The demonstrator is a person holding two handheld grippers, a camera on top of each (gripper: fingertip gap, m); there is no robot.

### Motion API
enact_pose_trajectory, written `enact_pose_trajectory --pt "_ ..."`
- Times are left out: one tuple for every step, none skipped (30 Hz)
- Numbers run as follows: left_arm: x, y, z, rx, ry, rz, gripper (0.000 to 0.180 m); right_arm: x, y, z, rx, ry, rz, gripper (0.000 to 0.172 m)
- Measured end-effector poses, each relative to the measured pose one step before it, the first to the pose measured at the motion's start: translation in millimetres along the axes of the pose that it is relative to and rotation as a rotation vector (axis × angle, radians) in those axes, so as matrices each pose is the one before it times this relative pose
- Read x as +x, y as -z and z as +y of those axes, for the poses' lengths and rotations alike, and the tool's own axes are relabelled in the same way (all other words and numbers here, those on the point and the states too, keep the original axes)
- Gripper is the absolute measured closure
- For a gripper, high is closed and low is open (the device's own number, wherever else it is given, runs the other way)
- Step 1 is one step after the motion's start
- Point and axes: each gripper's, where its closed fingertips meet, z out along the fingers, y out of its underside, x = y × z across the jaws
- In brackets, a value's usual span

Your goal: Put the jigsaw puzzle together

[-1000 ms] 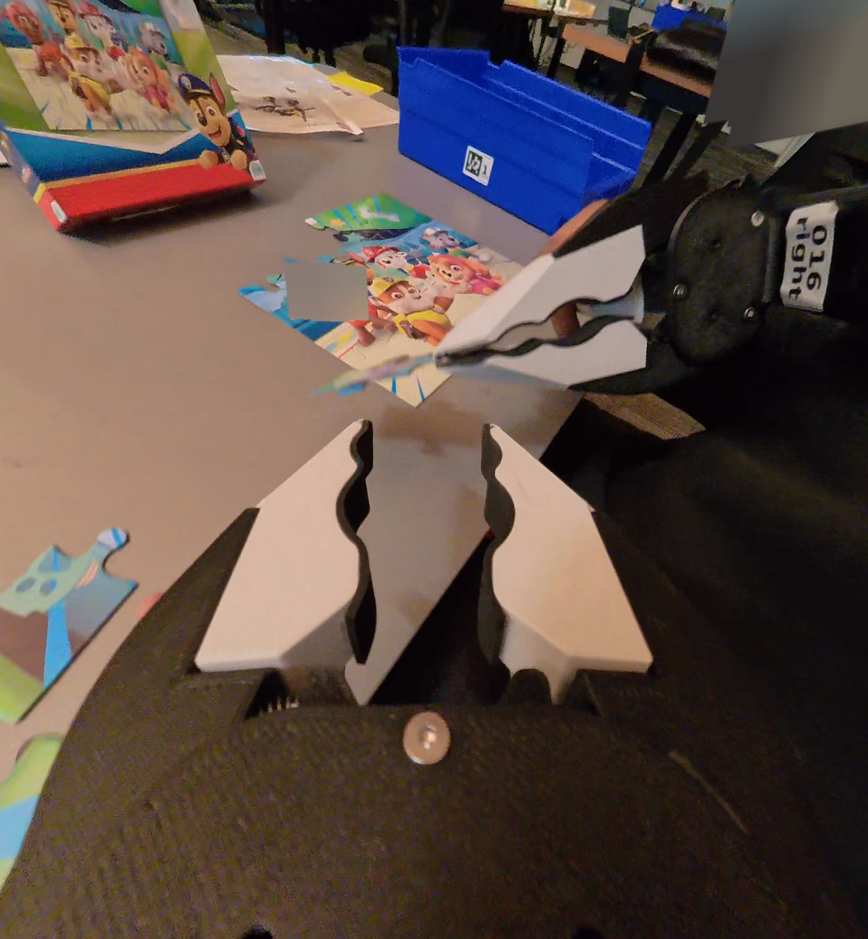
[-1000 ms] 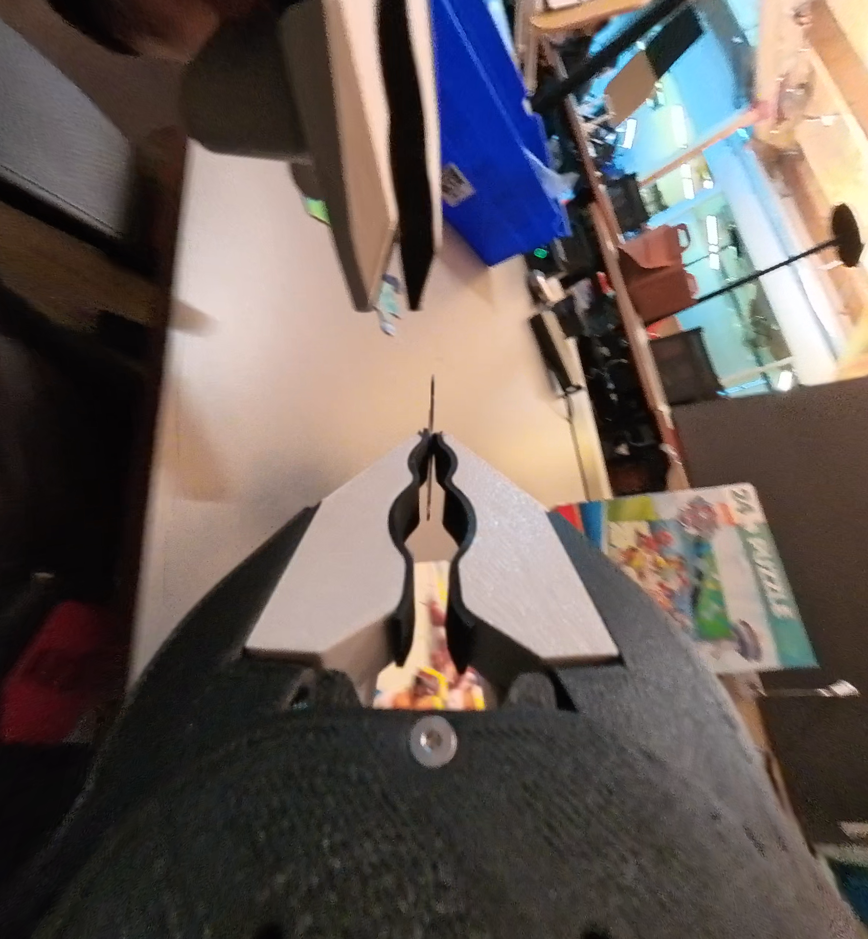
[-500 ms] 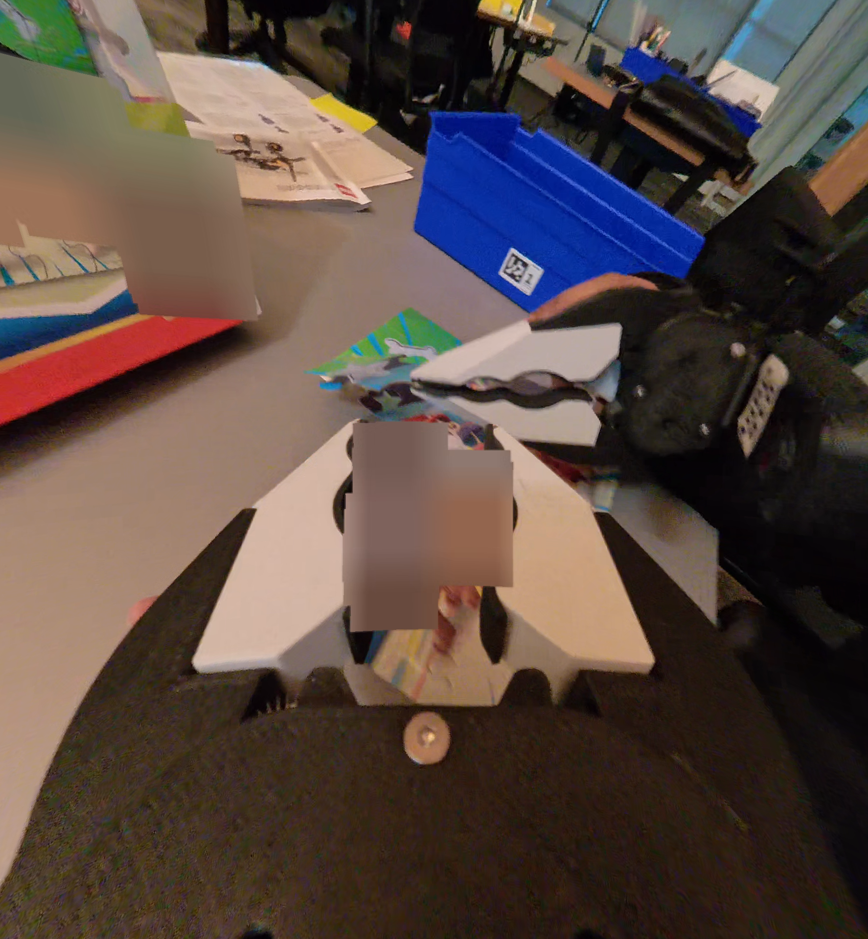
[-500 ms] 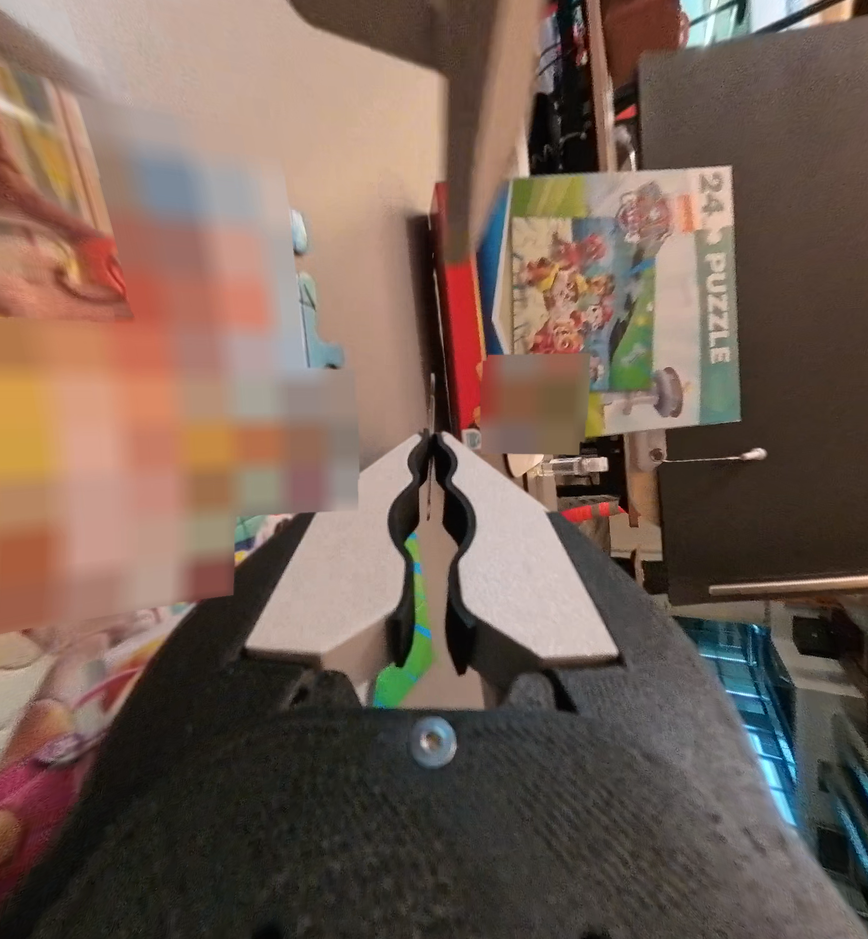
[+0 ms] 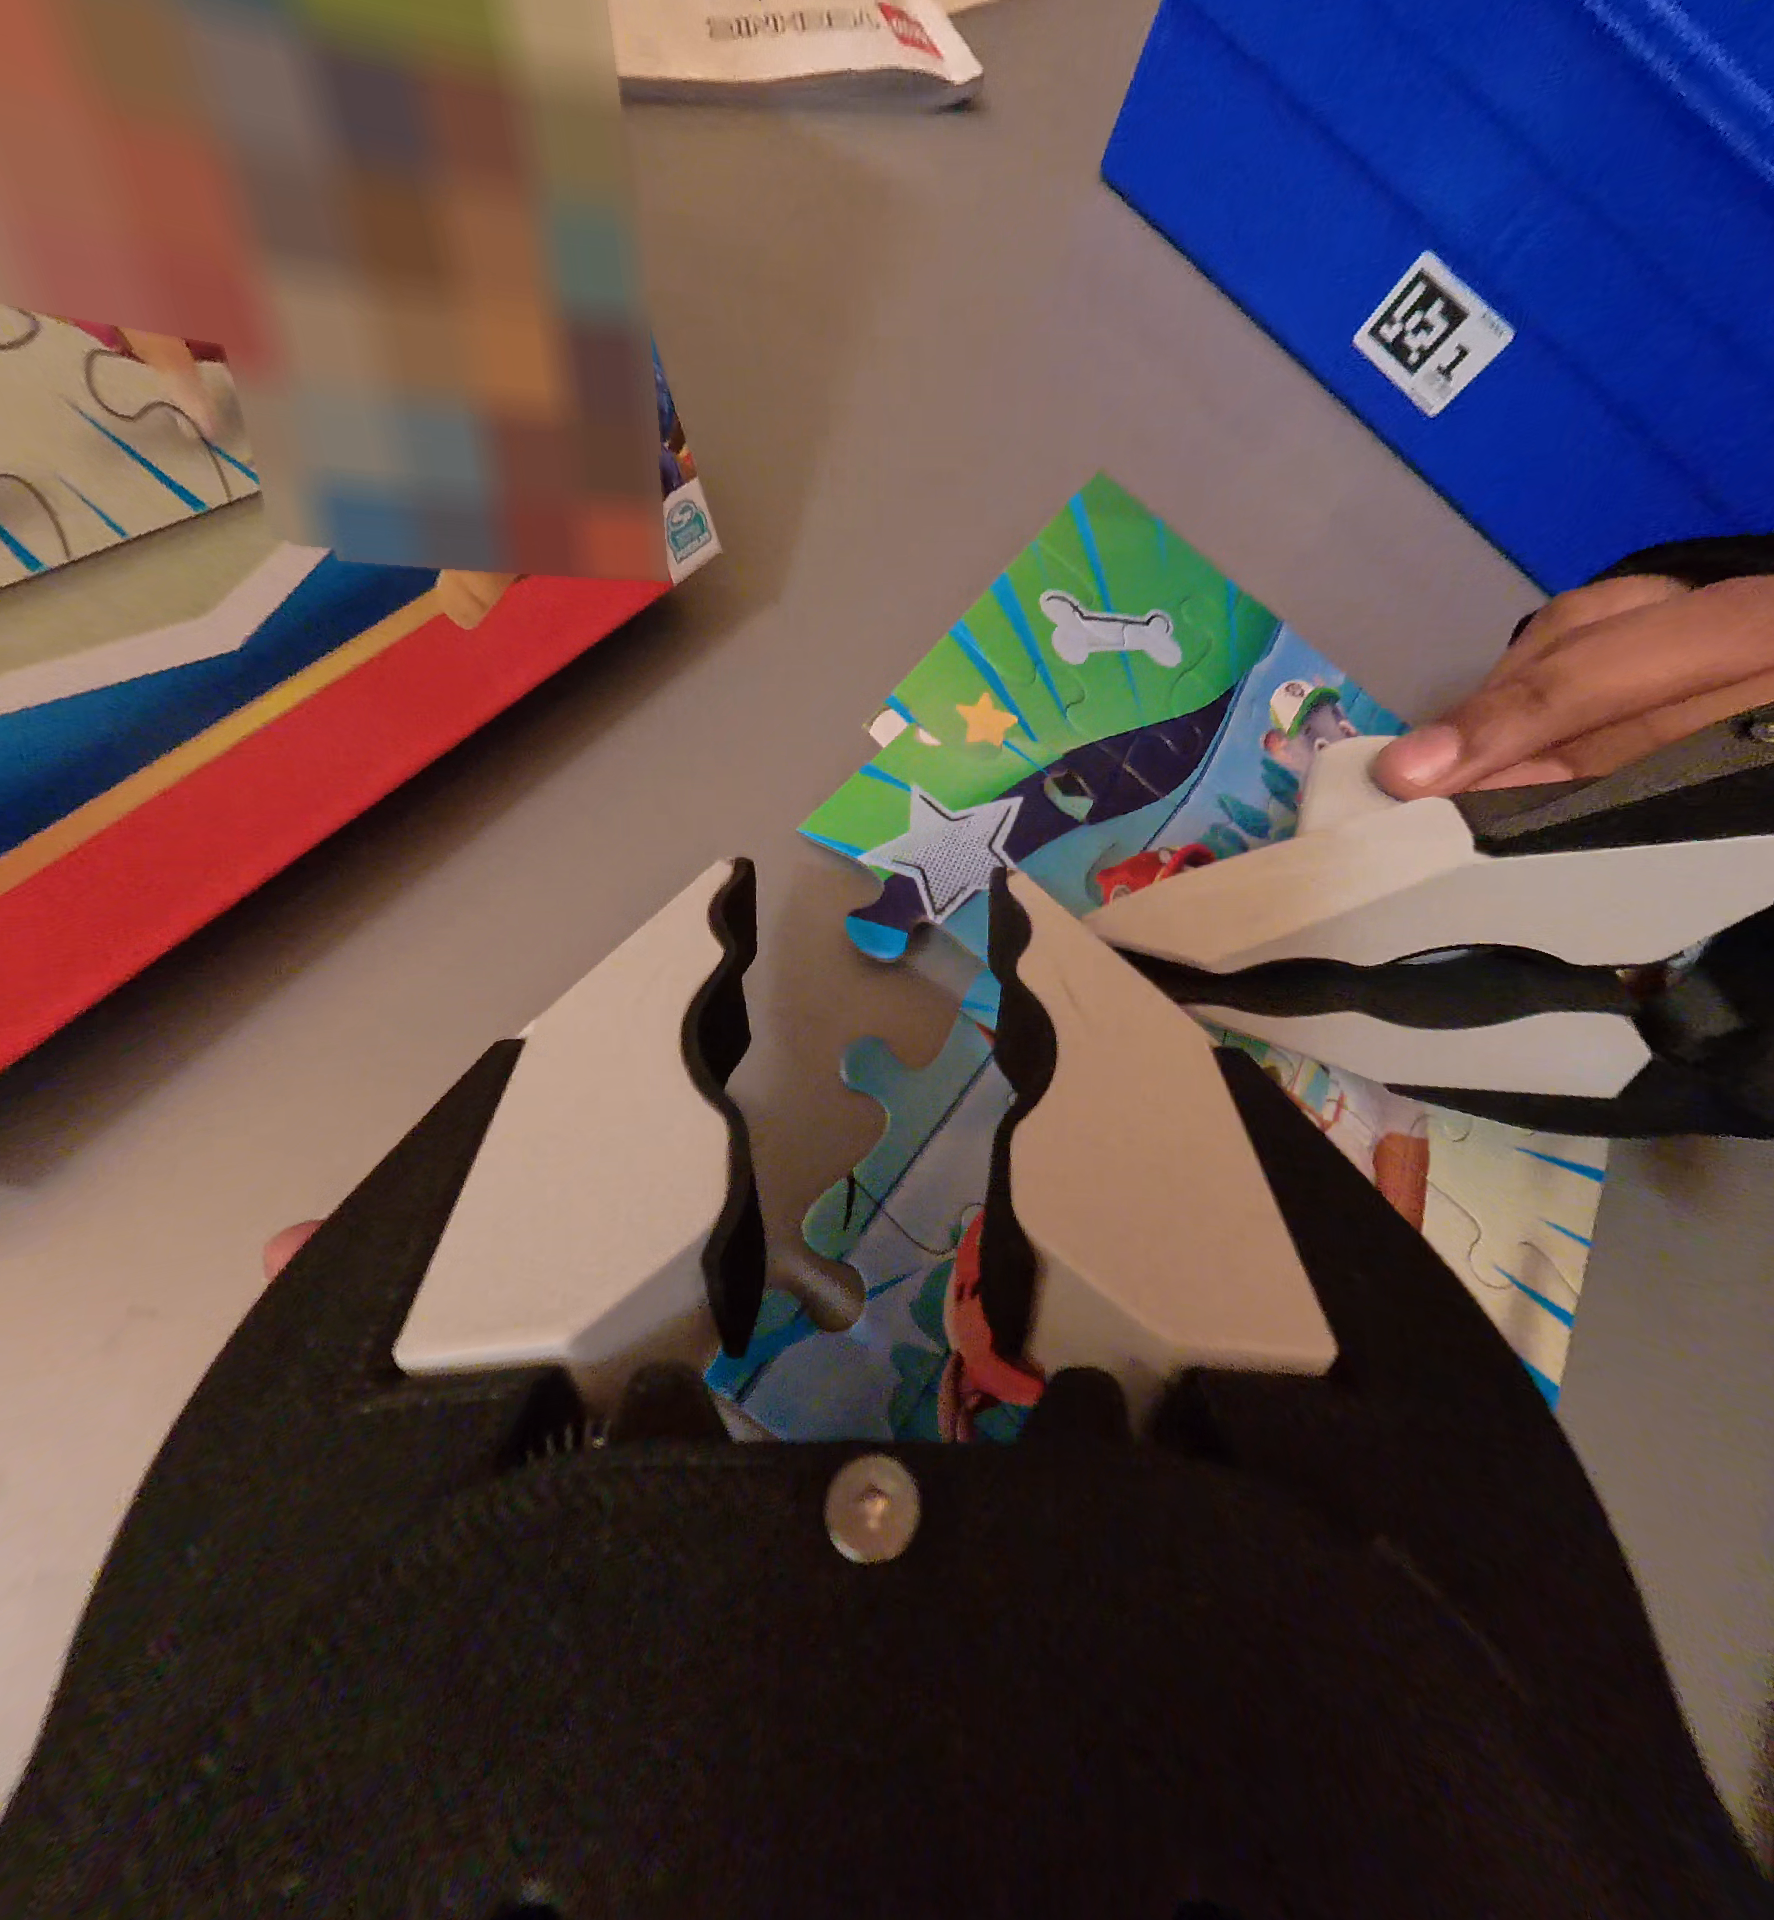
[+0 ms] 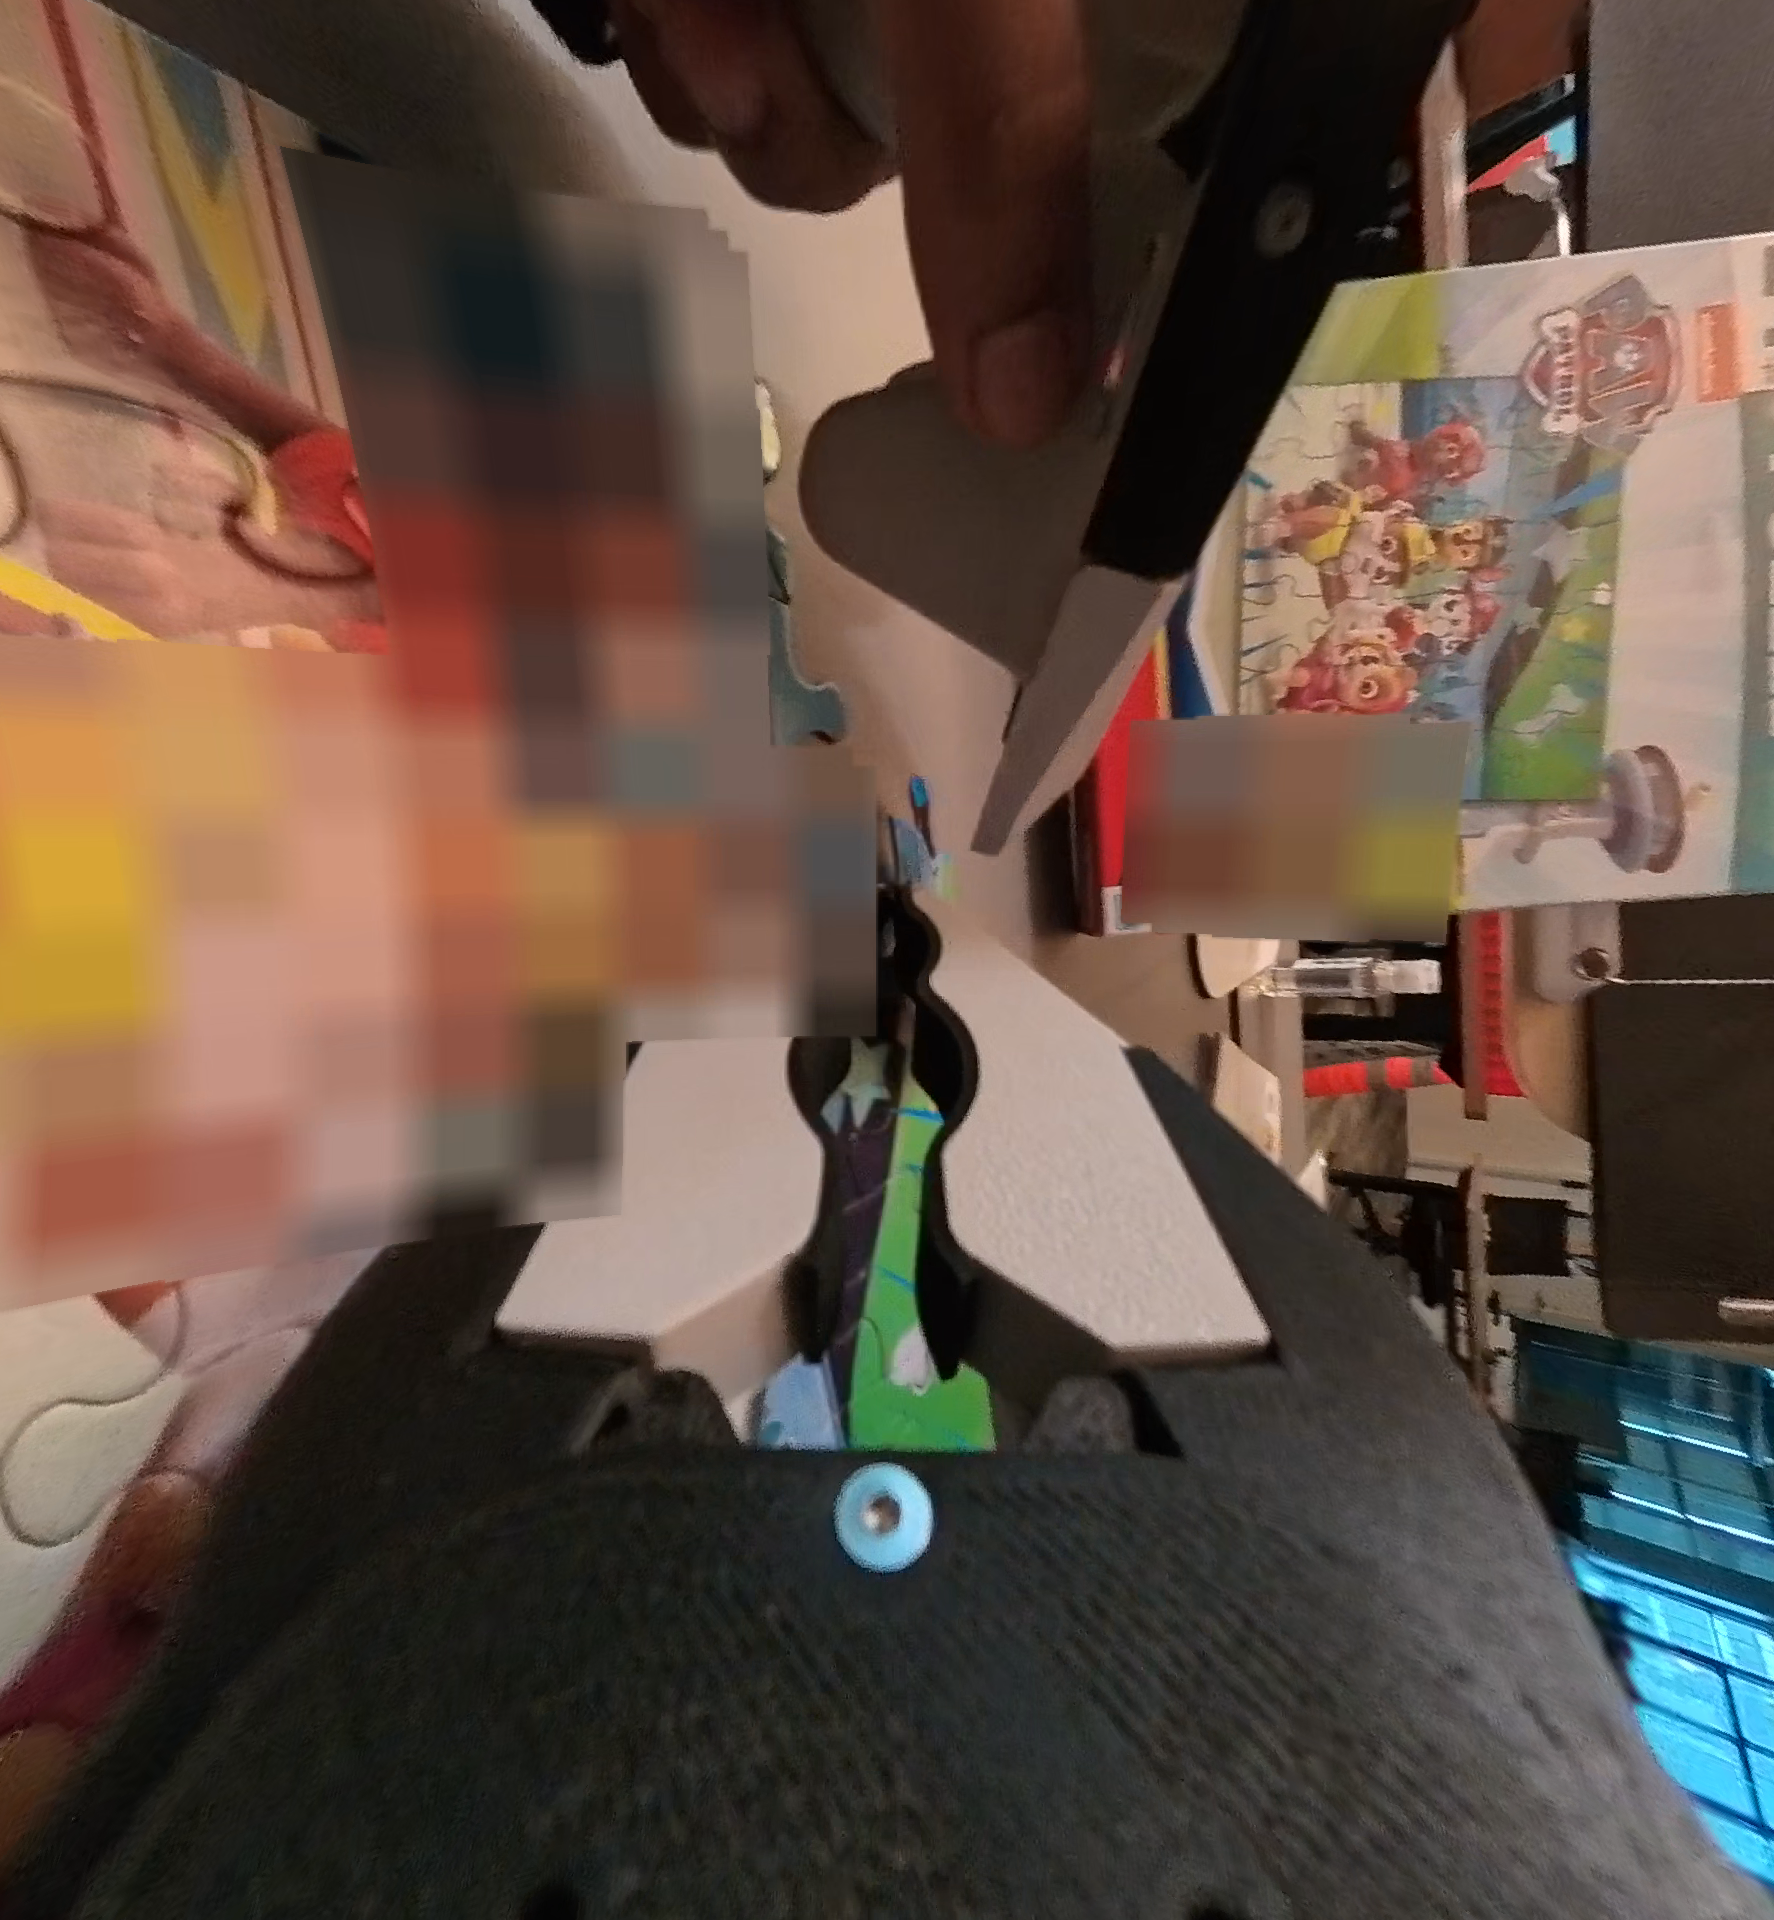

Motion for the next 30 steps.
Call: enact_pose_trajectory --pt "0.64 -1.36 1.95 -0.0108 -0.0095 -0.0025 0.137 -3.46 -0.09 -1.20 0.0080 -0.0095 -0.0205 0.168" --pt "0.22 -1.40 2.00 -0.0097 -0.0099 -0.0044 0.137 -2.93 0.10 -0.89 0.0074 -0.0092 -0.0177 0.165" --pt "0.10 -1.31 2.42 -0.0110 -0.0105 -0.0055 0.137 -1.30 0.31 -0.37 0.0064 -0.0143 -0.0108 0.162" --pt "-0.29 -1.12 2.64 -0.0128 -0.0110 -0.0073 0.137 -0.09 0.69 0.43 0.0051 -0.0208 -0.0065 0.160" --pt "-0.19 -0.97 2.22 -0.0107 -0.0117 -0.0079 0.137 0.27 0.96 1.22 0.0048 -0.0259 -0.0084 0.157" --pt "0.13 -0.82 1.41 -0.0058 -0.0106 -0.0066 0.137 0.68 1.40 1.61 0.0081 -0.0337 -0.0107 0.155" --pt "1.33 -0.74 0.75 -0.0029 -0.0086 -0.0005 0.137 1.39 1.85 1.46 0.0135 -0.0431 -0.0124 0.154" --pt "2.44 -0.92 0.64 -0.0034 -0.0067 0.0056 0.137 1.84 2.29 0.84 0.0199 -0.0521 -0.0165 0.152" --pt "2.79 -0.92 0.35 -0.0022 -0.0071 0.0064 0.137 1.99 2.89 -0.39 0.0270 -0.0602 -0.0203 0.149" --pt "2.21 -0.97 0.68 -0.0031 -0.0095 0.0026 0.137 2.29 3.04 -1.46 0.0316 -0.0653 -0.0224 0.146" --pt "1.21 -0.97 1.23 -0.0070 -0.0128 -0.0032 0.137 1.94 3.00 -2.33 0.0333 -0.0665 -0.0260 0.142" --pt "0.27 -0.73 1.86 -0.0098 -0.0162 -0.0080 0.137 2.17 2.71 -2.02 0.0275 -0.0624 -0.0220 0.138" --pt "-0.35 -0.55 1.86 -0.0090 -0.0181 -0.0108 0.137 2.65 2.10 -0.89 0.0162 -0.0510 -0.0130 0.135" --pt "0.50 -0.35 1.69 -0.0077 -0.0205 -0.0061 0.137 2.85 1.29 0.76 0.0033 -0.0341 -0.0044 0.133" --pt "1.28 -0.12 1.76 -0.0079 -0.0200 -0.0027 0.137 3.66 1.02 2.77 -0.0087 -0.0156 0.0092 0.133" --pt "0.90 -0.20 1.23 -0.0078 -0.0126 -0.0051 0.137 3.85 0.66 3.71 -0.0140 -0.0021 0.0148 0.133" --pt "2.42 -0.27 0.78 -0.0050 -0.0107 0.0055 0.136 2.41 0.42 3.76 -0.0133 0.0000 0.0077 0.133" --pt "3.70 -0.26 0.15 -0.0020 -0.0108 0.0139 0.134 1.45 0.15 3.11 -0.0108 -0.0079 0.0007 0.134" --pt "3.50 -0.14 -0.28 0.0003 -0.0114 0.0115 0.134 0.23 -0.33 2.54 -0.0085 -0.0179 -0.0095 0.134" --pt "2.31 -0.24 -0.30 0.0007 -0.0119 0.0049 0.133 -0.11 -0.70 2.57 -0.0099 -0.0250 -0.0129 0.133" --pt "0.46 -0.52 0.06 -0.0023 -0.0075 -0.0050 0.132 1.30 -1.17 3.60 -0.0154 -0.0255 -0.0048 0.133" --pt "-0.44 -0.79 0.76 -0.0059 -0.0049 -0.0077 0.132 2.11 -1.56 4.78 -0.0221 -0.0240 0.0006 0.133" --pt "-0.77 -1.07 1.10 -0.0056 -0.0036 -0.0080 0.132 1.78 -1.79 5.12 -0.0249 -0.0210 -0.0015 0.131" --pt "-0.75 -0.64 0.19 0.0009 -0.0015 -0.0070 0.132 1.57 -1.91 4.44 -0.0211 -0.0191 -0.0008 0.130" --pt "-0.55 -0.19 -0.22 0.0021 0.0034 -0.0040 0.132 1.41 -1.94 3.39 -0.0164 -0.0177 0.0007 0.129" --pt "-0.07 -0.12 -0.47 0.0020 0.0061 0.0006 0.132 0.59 -2.09 2.24 -0.0120 -0.0139 -0.0024 0.129" --pt "-0.67 0.02 -0.19 0.0015 0.0070 -0.0020 0.132 0.09 -1.93 1.06 -0.0061 -0.0123 -0.0035 0.129" --pt "-1.13 -0.08 -0.19 0.0019 0.0057 -0.0045 0.132 0.05 -1.15 -1.04 0.0045 -0.0133 -0.0025 0.130" --pt "-0.63 0.23 0.06 0.0012 0.0026 -0.0010 0.132 -0.63 -1.14 -0.82 0.0012 -0.0088 -0.0046 0.130" --pt "-1.11 0.26 0.19 -0.0002 0.0020 -0.0043 0.132 -1.27 -1.41 -0.58 -0.0004 -0.0027 -0.0064 0.130"
